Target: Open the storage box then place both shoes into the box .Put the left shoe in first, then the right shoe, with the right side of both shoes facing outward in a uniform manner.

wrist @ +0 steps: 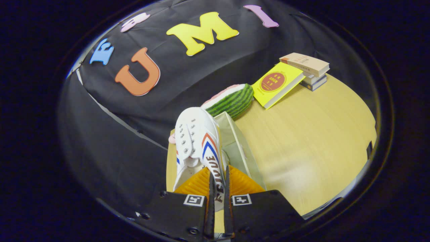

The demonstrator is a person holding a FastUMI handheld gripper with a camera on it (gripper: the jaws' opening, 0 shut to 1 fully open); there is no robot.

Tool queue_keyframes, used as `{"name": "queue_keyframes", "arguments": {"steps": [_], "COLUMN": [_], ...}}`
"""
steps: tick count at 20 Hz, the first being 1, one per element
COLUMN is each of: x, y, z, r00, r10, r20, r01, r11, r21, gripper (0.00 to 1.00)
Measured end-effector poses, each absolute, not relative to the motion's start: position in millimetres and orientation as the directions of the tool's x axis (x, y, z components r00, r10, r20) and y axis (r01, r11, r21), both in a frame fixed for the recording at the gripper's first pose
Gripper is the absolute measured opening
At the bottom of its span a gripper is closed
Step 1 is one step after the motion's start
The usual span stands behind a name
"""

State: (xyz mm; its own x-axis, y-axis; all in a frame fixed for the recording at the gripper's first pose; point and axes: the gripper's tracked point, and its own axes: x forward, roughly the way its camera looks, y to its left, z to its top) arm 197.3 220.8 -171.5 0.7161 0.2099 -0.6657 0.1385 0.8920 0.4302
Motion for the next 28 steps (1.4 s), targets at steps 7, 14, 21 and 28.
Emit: {"name": "queue_keyframes", "arguments": {"steps": [7, 14, 21, 28], "x": [213, 198, 170, 134], "y": [203, 195, 190, 163], "z": [-155, -112, -71, -21], "r00": [0.812, 0.866, 0.898, 0.946], "r10": [0.129, 0.082, 0.072, 0.028], "r20": [-0.570, -0.494, -0.434, -0.323], "r01": [0.077, 0.029, -0.020, -0.025], "r11": [0.943, 0.977, 0.992, 1.000], "r21": [0.323, 0.212, 0.124, 0.014], "gripper": [0.78, 1.00, 1.00, 1.00]}}
